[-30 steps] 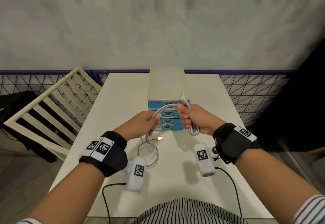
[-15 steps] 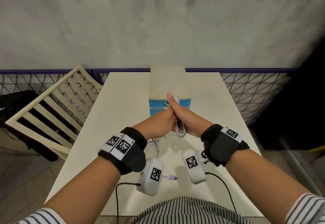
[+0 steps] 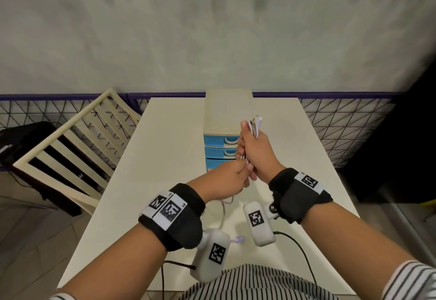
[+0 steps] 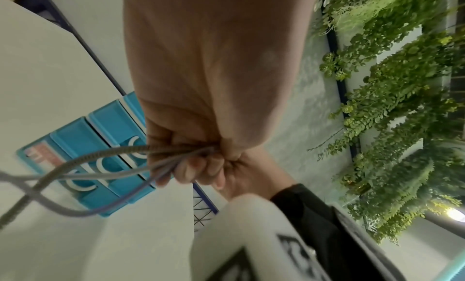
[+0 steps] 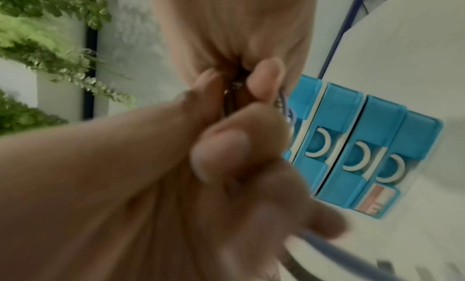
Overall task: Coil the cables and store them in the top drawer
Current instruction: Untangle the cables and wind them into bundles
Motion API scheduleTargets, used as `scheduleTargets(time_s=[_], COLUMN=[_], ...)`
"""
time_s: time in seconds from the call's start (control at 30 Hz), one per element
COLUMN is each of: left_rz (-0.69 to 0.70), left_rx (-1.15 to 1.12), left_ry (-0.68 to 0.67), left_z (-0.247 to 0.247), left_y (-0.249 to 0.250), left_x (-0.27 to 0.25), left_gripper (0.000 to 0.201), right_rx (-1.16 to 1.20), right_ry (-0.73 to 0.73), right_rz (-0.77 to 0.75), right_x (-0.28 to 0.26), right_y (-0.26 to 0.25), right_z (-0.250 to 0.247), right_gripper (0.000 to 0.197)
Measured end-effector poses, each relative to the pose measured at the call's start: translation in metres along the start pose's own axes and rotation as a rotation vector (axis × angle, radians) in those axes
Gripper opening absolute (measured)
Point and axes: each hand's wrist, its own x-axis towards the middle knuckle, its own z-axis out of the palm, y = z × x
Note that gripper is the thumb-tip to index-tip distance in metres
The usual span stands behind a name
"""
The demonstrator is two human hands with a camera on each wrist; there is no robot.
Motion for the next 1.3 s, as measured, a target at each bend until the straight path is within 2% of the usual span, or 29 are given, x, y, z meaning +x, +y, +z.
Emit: scheduleTargets(time_s=[0.17, 0.27, 0.33, 0.43, 0.53, 0.67, 0.77, 0.83, 1.0, 1.2, 1.3], left_rz=[0.015, -0.033, -0.053, -0.058, -0.037, 0.121, 0.222, 0.223, 0.173, 0.141, 0.122], left_rx=[-0.01, -0.191, -0.303, -0.289, -0.053, 0.369, 0.455, 0.417, 0.368, 0.483, 0.521], left_ry=[-0.031, -0.116, -0.184, -0.263, -0.24, 0.09, 0.237, 0.307, 0.369, 0.334, 0.359], left_z=[-0.006, -0.011, -0.012, -0.015, -0.027, -0.04, -0.039, -0.038, -0.032, -0.028, -0.031], left_y=[0.003, 0.003, 0.003, -0.001, -0.007, -0.012, -0.006, -0.004, -0.002, 0.002, 0.006], left_x=[-0.004, -0.009, -0.012, -0.014, -0.016, -0.009, -0.006, -0.005, -0.002, -0.002, -0.003], left_gripper=[0.042, 0.048, 0.047, 0.045, 0.044, 0.025, 0.016, 0.012, 0.052, 0.063, 0.077], right_rx=[0.422, 0.683, 0.765, 0.798, 0.727, 0.368, 0.186, 0.125, 0.107, 0.06, 0.007], right_ry=[-0.031, -0.081, -0.132, -0.153, -0.117, -0.18, -0.265, -0.294, -0.302, -0.389, -0.467], right_rz=[0.154, 0.25, 0.273, 0.26, 0.259, 0.32, 0.344, 0.345, 0.401, 0.465, 0.462], right_x=[0.004, 0.01, 0.012, 0.015, 0.018, 0.015, 0.01, 0.008, 0.002, -0.009, -0.015], right_y=[0.001, -0.001, -0.007, -0.015, -0.018, -0.016, -0.013, -0.01, -0.004, -0.005, -0.006], right_z=[-0.006, -0.014, -0.017, -0.022, -0.03, -0.031, -0.028, -0.027, -0.025, -0.024, -0.022], right_gripper=[0.043, 0.043, 0.043, 0.043, 0.041, 0.039, 0.037, 0.035, 0.031, 0.026, 0.031])
